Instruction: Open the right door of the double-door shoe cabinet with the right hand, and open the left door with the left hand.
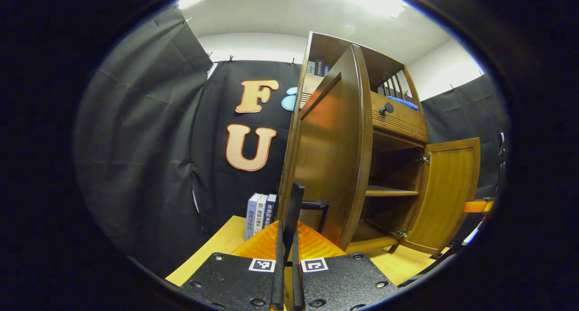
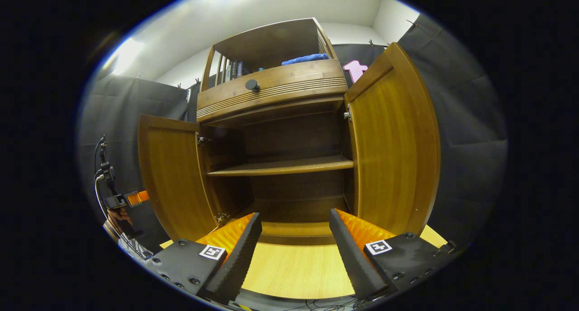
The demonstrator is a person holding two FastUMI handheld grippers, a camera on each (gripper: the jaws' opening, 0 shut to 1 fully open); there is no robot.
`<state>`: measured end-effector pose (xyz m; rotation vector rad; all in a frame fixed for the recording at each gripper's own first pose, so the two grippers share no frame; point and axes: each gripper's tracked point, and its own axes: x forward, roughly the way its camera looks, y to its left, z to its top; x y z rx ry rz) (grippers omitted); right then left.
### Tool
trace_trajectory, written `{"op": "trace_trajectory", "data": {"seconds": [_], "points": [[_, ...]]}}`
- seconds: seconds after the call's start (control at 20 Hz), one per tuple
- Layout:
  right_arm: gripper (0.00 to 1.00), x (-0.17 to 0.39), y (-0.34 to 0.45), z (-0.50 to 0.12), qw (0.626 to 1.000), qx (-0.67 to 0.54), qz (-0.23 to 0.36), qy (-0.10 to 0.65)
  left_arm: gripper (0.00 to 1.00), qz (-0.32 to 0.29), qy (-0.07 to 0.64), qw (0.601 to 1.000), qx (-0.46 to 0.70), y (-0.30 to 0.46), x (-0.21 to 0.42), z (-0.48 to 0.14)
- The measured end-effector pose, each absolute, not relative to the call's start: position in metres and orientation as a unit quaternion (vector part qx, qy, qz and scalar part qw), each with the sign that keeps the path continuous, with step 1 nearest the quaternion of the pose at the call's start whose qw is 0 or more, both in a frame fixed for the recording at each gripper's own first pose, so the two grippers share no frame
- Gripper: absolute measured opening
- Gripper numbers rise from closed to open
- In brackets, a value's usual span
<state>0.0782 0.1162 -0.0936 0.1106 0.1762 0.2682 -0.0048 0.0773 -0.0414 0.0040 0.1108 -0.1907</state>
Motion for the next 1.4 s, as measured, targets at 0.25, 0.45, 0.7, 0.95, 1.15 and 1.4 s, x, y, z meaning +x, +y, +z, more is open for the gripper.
{"op": "trace_trajectory", "data": {"seconds": [0.25, 0.45, 0.7, 0.95, 1.15, 1.4], "points": [[0.87, 0.078, 0.118, -0.096, 0.985, 0.058, 0.134, 0.094, 0.08, -0.118, 0.054, 0.991, 0.011, 0.091, -0.001, -0.040], [0.87, 0.079, 0.123, -0.098, 0.984, 0.056, 0.140, 0.097, 0.10, -0.091, 0.052, 0.994, 0.024, 0.116, -0.008, -0.038], [0.92, 0.078, 0.125, -0.103, 0.982, 0.058, 0.147, 0.103, 0.05, -0.062, 0.059, 0.996, 0.021, 0.127, -0.035, -0.037], [0.97, 0.081, 0.118, -0.104, 0.982, 0.054, 0.149, 0.106, 0.01, -0.048, 0.040, 0.997, 0.034, 0.112, -0.065, -0.010], [0.88, 0.084, 0.115, -0.100, 0.983, 0.058, 0.147, 0.097, 0.01, -0.061, 0.033, 0.997, 0.031, 0.068, -0.075, 0.005], [0.87, 0.082, 0.103, -0.097, 0.984, 0.052, 0.141, 0.091, 0.01, -0.128, 0.023, 0.992, 0.003, -0.009, -0.070, 0.011]]}}
